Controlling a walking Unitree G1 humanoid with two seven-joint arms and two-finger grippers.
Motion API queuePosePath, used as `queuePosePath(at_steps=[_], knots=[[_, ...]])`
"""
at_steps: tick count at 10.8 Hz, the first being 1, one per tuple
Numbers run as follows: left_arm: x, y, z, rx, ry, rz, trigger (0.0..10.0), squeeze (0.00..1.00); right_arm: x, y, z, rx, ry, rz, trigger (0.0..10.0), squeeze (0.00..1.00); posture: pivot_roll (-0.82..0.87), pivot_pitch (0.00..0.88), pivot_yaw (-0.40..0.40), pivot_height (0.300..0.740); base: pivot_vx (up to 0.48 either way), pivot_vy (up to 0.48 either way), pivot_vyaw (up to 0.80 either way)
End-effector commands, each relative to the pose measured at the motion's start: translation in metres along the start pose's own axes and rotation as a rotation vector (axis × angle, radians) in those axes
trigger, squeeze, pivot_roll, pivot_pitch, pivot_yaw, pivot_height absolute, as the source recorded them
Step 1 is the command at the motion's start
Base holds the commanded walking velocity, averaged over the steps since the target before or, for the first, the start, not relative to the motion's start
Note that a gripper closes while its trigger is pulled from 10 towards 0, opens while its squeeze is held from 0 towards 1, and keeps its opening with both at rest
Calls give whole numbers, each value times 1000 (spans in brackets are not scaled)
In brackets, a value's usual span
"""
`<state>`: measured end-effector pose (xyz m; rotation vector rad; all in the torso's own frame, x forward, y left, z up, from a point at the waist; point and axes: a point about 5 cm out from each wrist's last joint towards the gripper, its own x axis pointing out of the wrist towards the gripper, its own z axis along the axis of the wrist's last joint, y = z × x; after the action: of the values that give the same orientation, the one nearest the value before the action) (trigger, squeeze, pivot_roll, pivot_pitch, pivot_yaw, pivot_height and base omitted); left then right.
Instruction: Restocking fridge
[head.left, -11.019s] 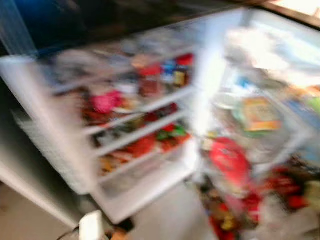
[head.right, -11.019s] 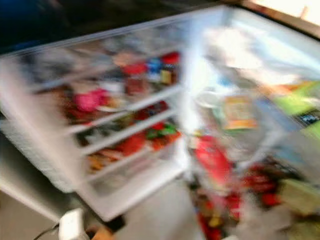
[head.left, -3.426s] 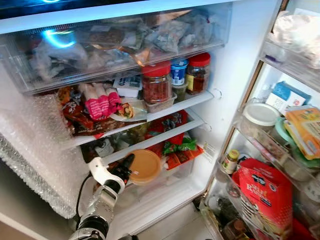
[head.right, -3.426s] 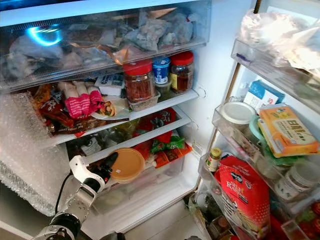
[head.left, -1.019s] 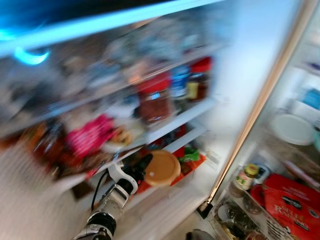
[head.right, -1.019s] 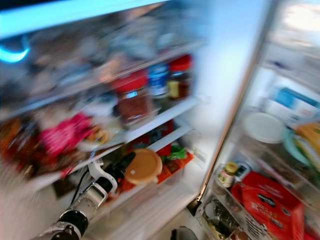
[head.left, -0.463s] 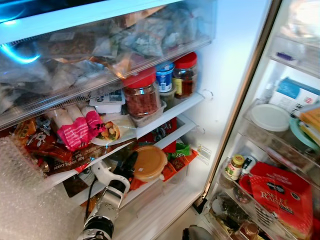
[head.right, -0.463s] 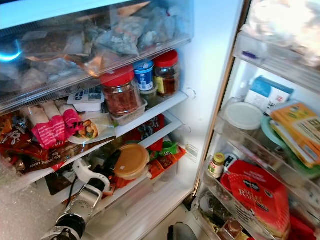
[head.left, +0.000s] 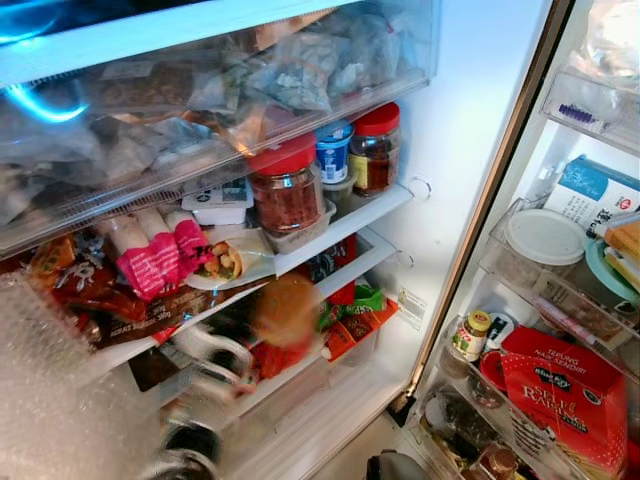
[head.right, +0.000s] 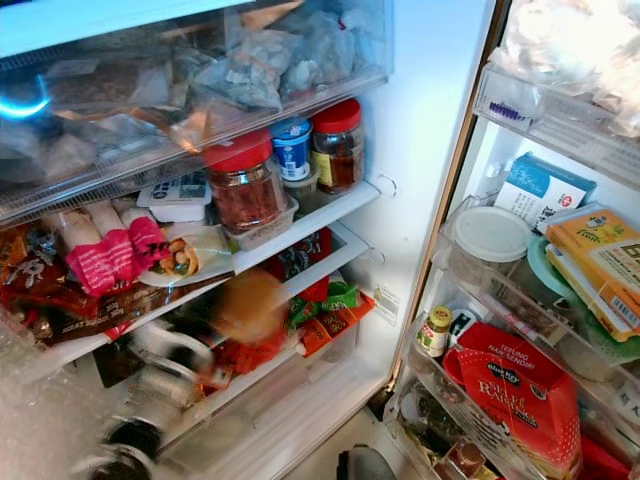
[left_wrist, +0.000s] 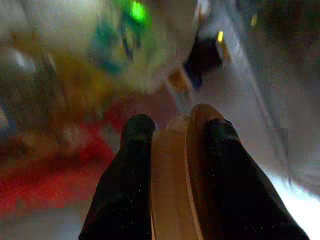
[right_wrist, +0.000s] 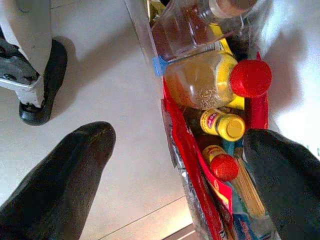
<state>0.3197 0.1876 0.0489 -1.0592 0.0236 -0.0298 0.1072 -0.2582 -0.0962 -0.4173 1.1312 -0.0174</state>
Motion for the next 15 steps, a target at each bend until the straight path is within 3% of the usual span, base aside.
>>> queuePosePath(at_steps=[1,5,11,14,15], knots=[[3,-6,-1,-6,-5,-30,10000,0,0,1,2,21,-14,3,10000,0,-268,0,38,653,0,0,0],[5,3,5,161,-45,139,10000,0,1,0,4,16,-18,2,10000,0,-270,0,33,653,0,0,0],[24,-8,-3,14,-53,298,10000,0,1,0,6,27,-25,-5,10000,0,-306,0,37,653,0,0,0],[28,-13,-7,37,-27,308,10000,0,1,0,7,34,-30,-6,10000,0,-315,0,43,653,0,0,0],[28,-12,-6,29,-32,311,10000,1000,1,1,7,35,-31,-5,10000,0,-312,0,41,653,0,0,0]])
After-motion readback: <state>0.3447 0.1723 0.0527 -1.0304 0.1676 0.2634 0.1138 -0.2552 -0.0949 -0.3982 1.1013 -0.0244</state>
